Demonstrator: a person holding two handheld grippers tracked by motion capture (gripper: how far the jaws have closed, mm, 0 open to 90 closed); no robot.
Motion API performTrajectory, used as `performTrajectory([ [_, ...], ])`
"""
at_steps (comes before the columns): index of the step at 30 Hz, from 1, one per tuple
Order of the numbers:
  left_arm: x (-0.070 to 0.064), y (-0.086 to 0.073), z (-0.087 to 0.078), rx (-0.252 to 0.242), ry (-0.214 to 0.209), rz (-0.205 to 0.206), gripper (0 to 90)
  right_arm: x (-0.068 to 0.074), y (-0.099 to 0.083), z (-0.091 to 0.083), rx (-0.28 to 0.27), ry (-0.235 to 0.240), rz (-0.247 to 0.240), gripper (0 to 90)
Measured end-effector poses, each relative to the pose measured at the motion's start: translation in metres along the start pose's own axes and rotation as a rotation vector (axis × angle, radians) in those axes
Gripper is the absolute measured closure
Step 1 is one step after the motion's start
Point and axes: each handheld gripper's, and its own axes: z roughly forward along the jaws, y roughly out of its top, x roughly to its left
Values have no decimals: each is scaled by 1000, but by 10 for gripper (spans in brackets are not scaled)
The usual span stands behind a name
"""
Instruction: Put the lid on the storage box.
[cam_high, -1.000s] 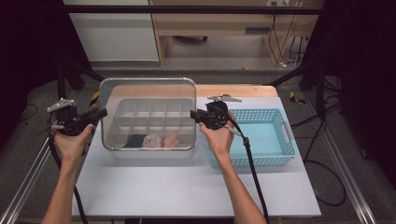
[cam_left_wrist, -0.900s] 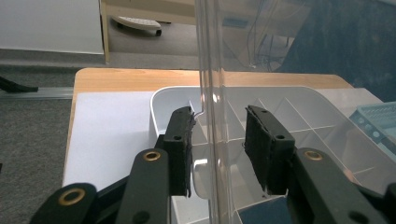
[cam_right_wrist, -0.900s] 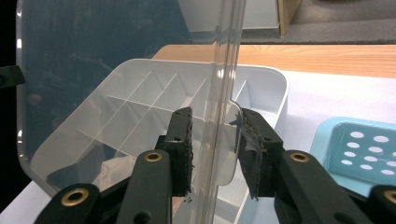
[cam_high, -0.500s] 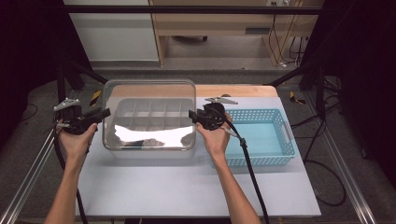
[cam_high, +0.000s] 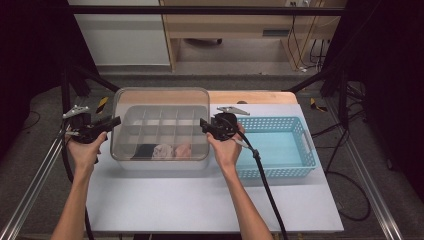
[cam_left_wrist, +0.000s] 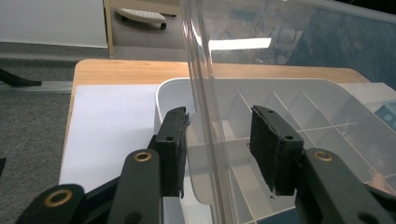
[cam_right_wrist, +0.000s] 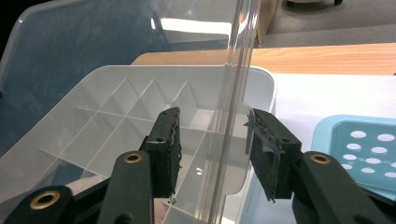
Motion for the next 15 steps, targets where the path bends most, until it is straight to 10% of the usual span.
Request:
performTrajectory([
  [15,7,-4,12,37,3,-17,543,0,-7,17,6,-33,13,479],
])
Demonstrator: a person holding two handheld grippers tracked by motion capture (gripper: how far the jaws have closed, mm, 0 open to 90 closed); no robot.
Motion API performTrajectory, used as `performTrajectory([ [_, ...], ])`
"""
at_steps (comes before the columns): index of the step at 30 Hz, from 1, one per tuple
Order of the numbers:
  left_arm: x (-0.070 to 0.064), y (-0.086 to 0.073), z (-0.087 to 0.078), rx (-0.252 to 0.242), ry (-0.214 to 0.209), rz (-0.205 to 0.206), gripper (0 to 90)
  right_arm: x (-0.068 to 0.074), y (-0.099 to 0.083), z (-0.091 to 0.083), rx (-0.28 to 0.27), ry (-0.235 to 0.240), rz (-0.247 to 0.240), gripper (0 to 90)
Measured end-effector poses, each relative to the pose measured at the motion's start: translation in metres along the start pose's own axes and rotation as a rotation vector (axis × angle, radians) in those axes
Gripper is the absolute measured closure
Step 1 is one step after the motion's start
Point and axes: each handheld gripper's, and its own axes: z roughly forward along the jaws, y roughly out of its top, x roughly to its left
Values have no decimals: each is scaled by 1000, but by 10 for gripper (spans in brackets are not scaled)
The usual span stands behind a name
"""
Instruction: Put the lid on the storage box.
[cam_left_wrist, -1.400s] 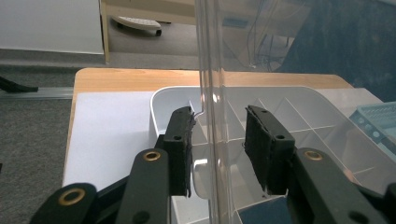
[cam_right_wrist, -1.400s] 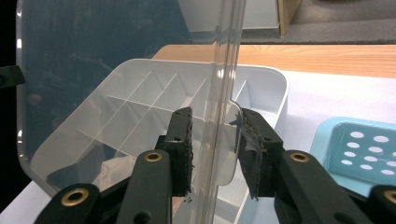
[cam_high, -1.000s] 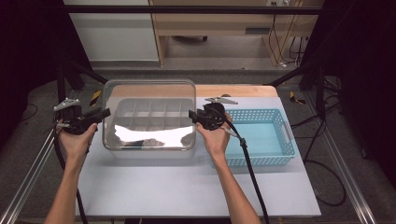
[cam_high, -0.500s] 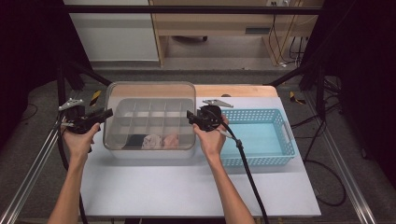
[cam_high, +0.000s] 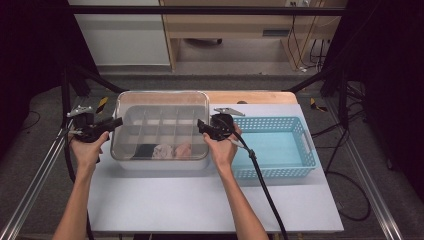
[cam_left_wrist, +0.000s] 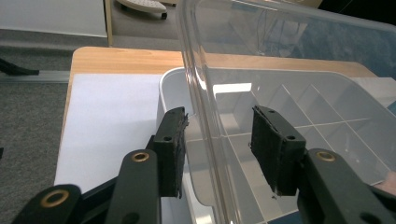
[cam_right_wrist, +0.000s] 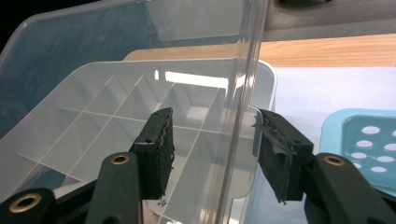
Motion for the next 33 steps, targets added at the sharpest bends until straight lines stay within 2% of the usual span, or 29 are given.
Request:
performTrajectory([
  [15,6,-3,11,26,3,-21,540,-1,-6,12,11,-18,15,444],
  [19,6,-2,13,20,13,-7,543,-3,-9,17,34,-23,4,439],
  [21,7,-4,15,29,13,-14,544,-5,-11,20,47,-17,23,440],
  [25,8,-5,16,30,7,-39,545,-5,-10,20,49,-15,28,443],
  [30,5,0,5,-12,2,-65,579,-3,-3,10,18,-10,39,501],
  [33,0,3,-4,-43,2,-61,600,-2,2,1,-10,-3,59,548],
])
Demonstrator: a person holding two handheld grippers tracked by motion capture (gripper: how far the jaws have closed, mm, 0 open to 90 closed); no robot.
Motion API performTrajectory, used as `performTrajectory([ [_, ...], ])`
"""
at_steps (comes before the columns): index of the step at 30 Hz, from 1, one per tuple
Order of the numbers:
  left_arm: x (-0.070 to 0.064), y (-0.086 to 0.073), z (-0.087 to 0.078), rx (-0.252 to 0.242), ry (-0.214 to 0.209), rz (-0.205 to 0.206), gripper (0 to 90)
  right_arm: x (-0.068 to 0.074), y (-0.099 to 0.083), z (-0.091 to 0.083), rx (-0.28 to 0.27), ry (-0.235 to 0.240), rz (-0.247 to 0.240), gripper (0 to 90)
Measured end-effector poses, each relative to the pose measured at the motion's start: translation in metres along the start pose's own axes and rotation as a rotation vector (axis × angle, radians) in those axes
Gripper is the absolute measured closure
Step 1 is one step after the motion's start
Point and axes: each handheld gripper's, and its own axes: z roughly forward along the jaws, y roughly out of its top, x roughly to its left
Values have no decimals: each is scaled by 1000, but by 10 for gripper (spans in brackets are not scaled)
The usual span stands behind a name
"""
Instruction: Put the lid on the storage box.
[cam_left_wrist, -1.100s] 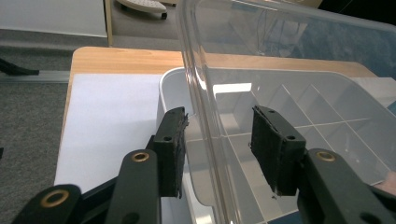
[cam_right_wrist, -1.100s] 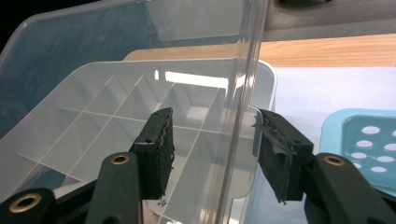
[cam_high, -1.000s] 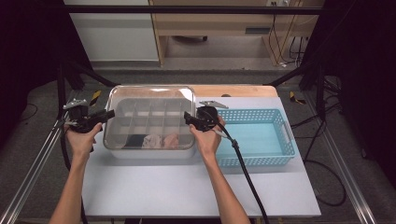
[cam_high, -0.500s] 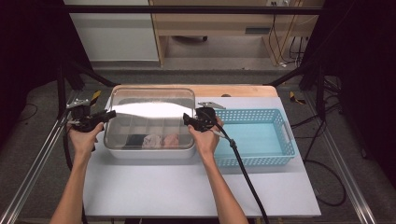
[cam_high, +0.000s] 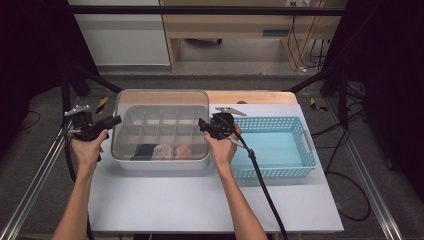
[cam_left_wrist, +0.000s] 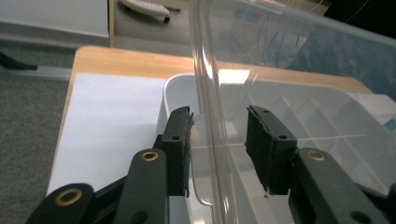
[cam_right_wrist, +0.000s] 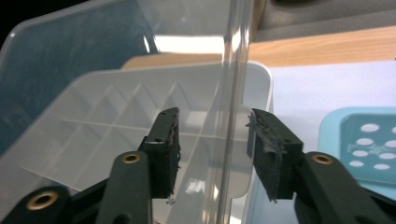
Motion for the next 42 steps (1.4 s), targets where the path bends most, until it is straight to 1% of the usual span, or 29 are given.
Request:
performTrajectory([
  [4,-6,3,-11,-26,2,9,612,1,6,-12,-20,28,23,604],
  [6,-8,5,-17,-43,-4,11,617,2,10,-19,-30,43,34,623],
  [8,-12,6,-24,-59,-11,14,623,4,13,-25,-43,50,26,628],
  [10,-15,8,-29,-64,-16,23,624,6,15,-32,-52,53,17,630],
  [13,-20,13,-37,-76,-22,30,624,8,19,-43,-59,65,21,636],
  [16,-25,17,-43,-76,-26,39,623,11,23,-53,-61,67,19,638],
  [19,-26,17,-43,-56,-27,41,619,13,24,-58,-54,62,16,637],
  [21,-24,14,-41,-44,-21,40,618,14,22,-57,-32,54,16,634],
  [25,-19,10,-33,-28,-16,30,613,12,17,-49,-6,46,18,631],
  [27,-16,9,-31,-22,-17,23,611,11,17,-46,-3,45,19,630],
  [28,-16,8,-30,-10,-16,13,611,11,17,-44,-3,46,21,630],
  [29,-14,8,-28,-11,-20,19,610,10,16,-42,0,47,22,629],
  [32,-13,6,-22,-11,-8,29,598,9,14,-36,4,36,16,613],
  [33,-13,6,-22,-11,-8,29,593,9,14,-36,4,36,16,613],
  [34,-11,5,-17,-5,-6,26,589,8,13,-31,7,30,6,604],
  [37,-8,3,-11,3,-5,21,584,6,12,-27,12,29,0,594],
  [42,-6,0,-4,17,1,20,573,3,9,-17,23,20,-14,560],
])
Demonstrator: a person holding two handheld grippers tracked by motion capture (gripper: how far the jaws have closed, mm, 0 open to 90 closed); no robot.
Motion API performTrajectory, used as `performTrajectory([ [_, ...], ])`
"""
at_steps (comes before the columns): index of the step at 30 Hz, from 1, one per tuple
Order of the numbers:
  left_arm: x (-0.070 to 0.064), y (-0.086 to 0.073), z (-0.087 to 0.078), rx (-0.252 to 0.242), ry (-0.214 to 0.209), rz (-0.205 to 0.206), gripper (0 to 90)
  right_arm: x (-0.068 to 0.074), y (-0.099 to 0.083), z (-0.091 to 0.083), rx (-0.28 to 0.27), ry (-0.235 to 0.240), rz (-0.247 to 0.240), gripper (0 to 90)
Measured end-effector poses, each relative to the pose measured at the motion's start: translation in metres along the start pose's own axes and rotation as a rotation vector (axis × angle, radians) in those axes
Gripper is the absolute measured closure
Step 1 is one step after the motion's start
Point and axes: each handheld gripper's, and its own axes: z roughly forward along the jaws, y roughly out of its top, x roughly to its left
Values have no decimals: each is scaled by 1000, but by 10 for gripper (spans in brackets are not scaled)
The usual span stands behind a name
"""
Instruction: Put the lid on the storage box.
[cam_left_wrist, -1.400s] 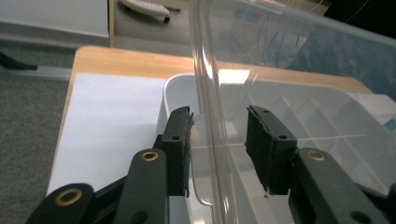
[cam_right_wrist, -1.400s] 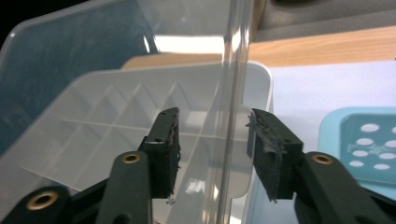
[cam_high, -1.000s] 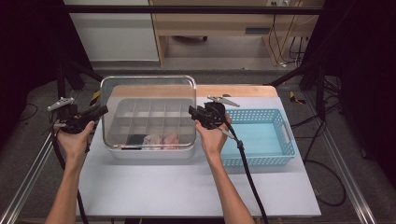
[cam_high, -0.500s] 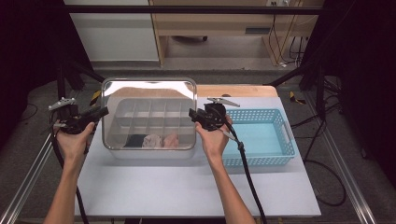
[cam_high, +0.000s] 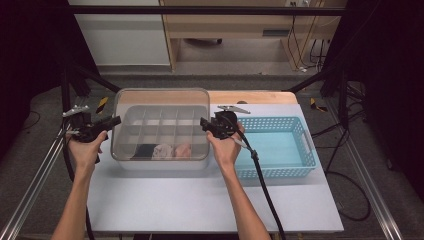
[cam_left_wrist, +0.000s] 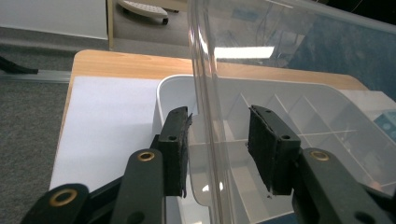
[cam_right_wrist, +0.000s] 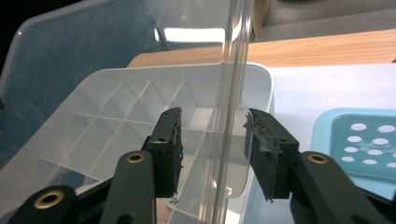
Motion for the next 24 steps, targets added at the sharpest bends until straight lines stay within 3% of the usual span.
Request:
performTrajectory([
  [10,4,-4,11,26,7,-2,560,-1,-7,14,13,-28,-11,491],
  [24,9,-13,26,57,4,-44,545,-3,-10,22,44,-54,-5,466],
])
